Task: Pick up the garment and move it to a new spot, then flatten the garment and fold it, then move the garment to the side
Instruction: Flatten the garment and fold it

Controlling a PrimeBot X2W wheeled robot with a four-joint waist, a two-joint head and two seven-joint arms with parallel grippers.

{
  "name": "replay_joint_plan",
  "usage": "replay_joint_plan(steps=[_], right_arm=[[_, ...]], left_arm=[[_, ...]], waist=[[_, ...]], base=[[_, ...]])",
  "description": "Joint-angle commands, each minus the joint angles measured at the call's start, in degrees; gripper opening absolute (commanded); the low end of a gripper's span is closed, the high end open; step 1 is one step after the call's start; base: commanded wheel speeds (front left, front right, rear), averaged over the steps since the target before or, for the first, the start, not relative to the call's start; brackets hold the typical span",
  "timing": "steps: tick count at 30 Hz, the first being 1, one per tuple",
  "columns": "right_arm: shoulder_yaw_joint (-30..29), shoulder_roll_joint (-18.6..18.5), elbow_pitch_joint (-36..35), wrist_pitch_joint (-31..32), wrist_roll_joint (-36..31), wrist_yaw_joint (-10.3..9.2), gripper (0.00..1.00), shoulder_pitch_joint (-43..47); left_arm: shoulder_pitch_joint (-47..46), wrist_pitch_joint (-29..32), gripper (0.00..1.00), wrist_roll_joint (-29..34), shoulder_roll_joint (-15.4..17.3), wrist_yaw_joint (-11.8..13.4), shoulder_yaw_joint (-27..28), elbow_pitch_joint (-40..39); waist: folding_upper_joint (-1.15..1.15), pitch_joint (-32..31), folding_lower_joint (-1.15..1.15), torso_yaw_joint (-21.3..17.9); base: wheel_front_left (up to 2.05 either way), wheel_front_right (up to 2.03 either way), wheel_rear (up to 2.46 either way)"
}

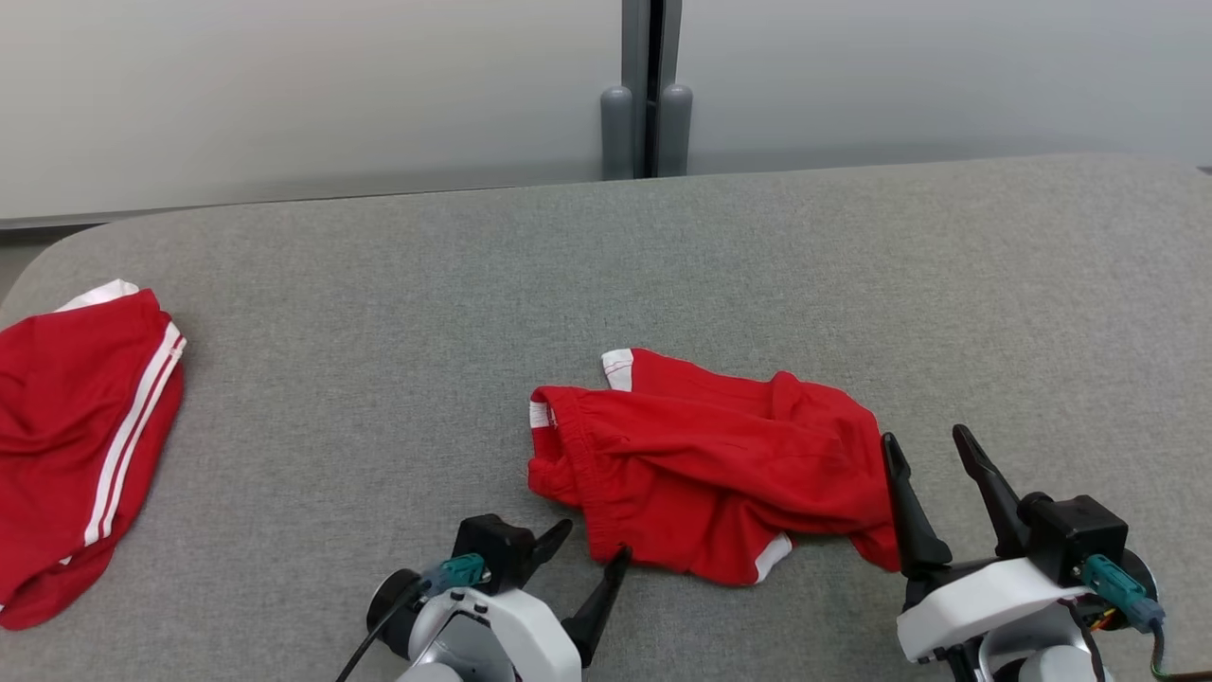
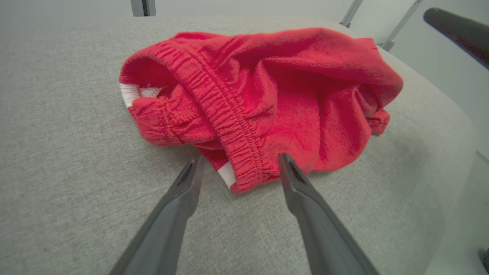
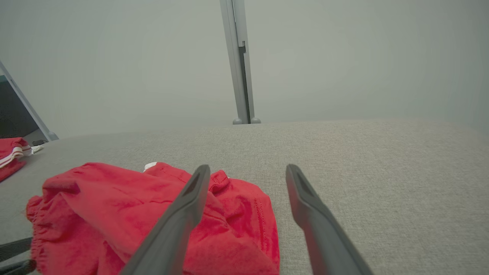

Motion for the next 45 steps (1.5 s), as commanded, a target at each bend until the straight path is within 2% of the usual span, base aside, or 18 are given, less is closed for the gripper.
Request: replay_joint_plan(steps=[1, 2, 3, 4, 9, 14, 22, 28, 35, 45], right_arm=[[0.2, -0.1, 0.1, -0.4, 0.0, 0.00, 1.00, -0.7], [0.3, -0.1, 0.3, -0.4, 0.0, 0.00, 1.00, -1.0], [0.3, -0.1, 0.4, -0.6, 0.0, 0.00, 1.00, -1.2], [0.2, -0.1, 0.6, -0.7, 0.0, 0.00, 1.00, -1.3], [-0.4, 0.0, 1.1, -1.3, 0.0, 0.00, 1.00, -1.7], [-1.6, 0.1, 1.3, -1.4, -0.2, 0.00, 1.00, -1.6], [-1.8, 0.3, 1.4, -1.8, 0.2, 0.00, 1.00, -2.2], [-1.9, 0.3, 1.2, -2.0, 0.1, 0.00, 1.00, -3.0], [-1.3, 0.4, 1.3, -2.5, 0.5, 0.00, 1.00, -4.4], [-0.8, 0.4, 1.5, -2.8, 0.3, 0.00, 1.00, -7.2]], left_arm=[[-1.2, 0.2, 1.00, -0.4, 0.2, -0.4, -0.5, 0.7], [-2.0, 0.2, 1.00, -1.0, 0.1, -0.3, -1.2, 1.3], [-2.7, -0.3, 0.53, -1.5, 0.1, -0.4, -1.7, 1.7], [-3.1, -0.4, 0.00, -2.1, 0.0, -0.5, -2.2, 2.0], [-4.9, -2.2, 0.00, -4.3, 1.8, -0.5, -4.5, 0.1], [-4.1, -2.7, 0.00, -4.9, 4.2, -0.5, -4.9, -7.0], [1.0, 0.2, 0.00, -6.8, 8.1, 2.9, -2.5, -24.3], [2.7, 2.7, 0.00, -7.8, 10.4, 5.6, -0.5, -31.4], [2.5, 3.9, 0.00, -9.2, 12.1, 7.3, 2.3, -31.0], [-3.2, 2.4, 0.00, -12.6, 11.6, 6.1, 6.3, -20.4]], waist=[[0.00, 0.8, 0.00, -0.7], [0.00, 0.9, 0.00, -0.9], [0.00, 1.0, 0.00, -1.0], [0.00, 1.2, 0.00, -1.1], [0.00, 1.7, 0.00, -0.9], [0.00, 1.9, 0.00, 0.6], [0.00, 2.0, 0.00, 2.2], [0.00, 3.1, 0.00, 2.6], [0.00, 5.5, 0.00, 1.5], [0.00, 10.4, 0.00, -0.9]], base=[[0.00, 0.00, 0.00], [0.00, 0.00, 0.00], [0.00, 0.00, 0.00], [0.00, 0.00, 0.00], [0.00, 0.00, 0.00], [0.00, 0.00, 0.00], [0.00, 0.00, 0.00], [0.00, 0.00, 0.00], [0.00, 0.00, 0.00], [0.00, 0.00, 0.00]])
